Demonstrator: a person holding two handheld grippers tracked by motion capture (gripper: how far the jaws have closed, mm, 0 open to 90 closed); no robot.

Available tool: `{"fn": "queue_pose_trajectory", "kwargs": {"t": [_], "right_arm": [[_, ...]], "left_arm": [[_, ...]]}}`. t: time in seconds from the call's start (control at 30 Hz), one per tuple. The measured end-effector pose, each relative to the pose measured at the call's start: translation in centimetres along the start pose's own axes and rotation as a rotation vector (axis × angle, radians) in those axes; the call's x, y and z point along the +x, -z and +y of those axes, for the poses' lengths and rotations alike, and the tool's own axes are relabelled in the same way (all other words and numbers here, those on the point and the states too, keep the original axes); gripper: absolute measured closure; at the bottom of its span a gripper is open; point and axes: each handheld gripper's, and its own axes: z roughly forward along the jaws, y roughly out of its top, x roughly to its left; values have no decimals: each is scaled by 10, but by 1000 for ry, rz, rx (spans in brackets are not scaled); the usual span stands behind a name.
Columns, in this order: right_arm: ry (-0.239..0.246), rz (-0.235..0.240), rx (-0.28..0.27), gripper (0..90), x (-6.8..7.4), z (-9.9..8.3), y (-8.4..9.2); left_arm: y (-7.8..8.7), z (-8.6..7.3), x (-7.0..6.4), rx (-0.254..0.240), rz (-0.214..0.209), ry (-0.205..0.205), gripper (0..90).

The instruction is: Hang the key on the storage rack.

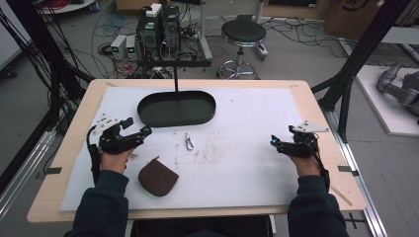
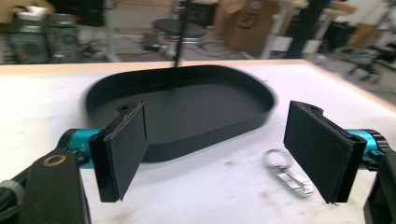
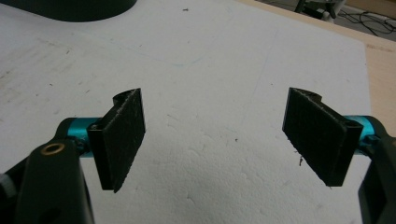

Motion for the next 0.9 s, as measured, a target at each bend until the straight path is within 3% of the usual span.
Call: {"fn": "queue_pose_trajectory", "kwargs": {"t": [0.17,0.2,0.33,0.37,0.53,0.57,0.73,0.77,0.8,0.9], "right_arm": [[3,5,-8,215,4,1,3],[13,5,-13,215,4,1,4],[8,8,-7,216,5,1,2],[9,10,-9,215,4,1,2],[9,19,-6,215,4,1,0],[8,20,-7,215,4,2,0],[11,23,-12,215,5,2,0],[9,23,-10,215,5,2,0],[10,24,-11,215,5,2,0],[13,25,-12,215,6,2,1]], "left_arm": [[-13,9,-17,32,-41,-14,218],[-19,12,-26,47,-53,-36,239],[-30,13,-36,67,-67,-50,308],[-39,12,-42,102,-81,-54,319],[-56,6,-52,158,-115,-70,479],[-65,3,-56,194,-120,-70,496],[-84,-5,-63,288,-115,-39,529],[-84,-5,-63,288,-115,-39,530],[-92,-8,-64,315,-112,-15,529],[-101,-12,-65,358,-88,-14,529]]}}
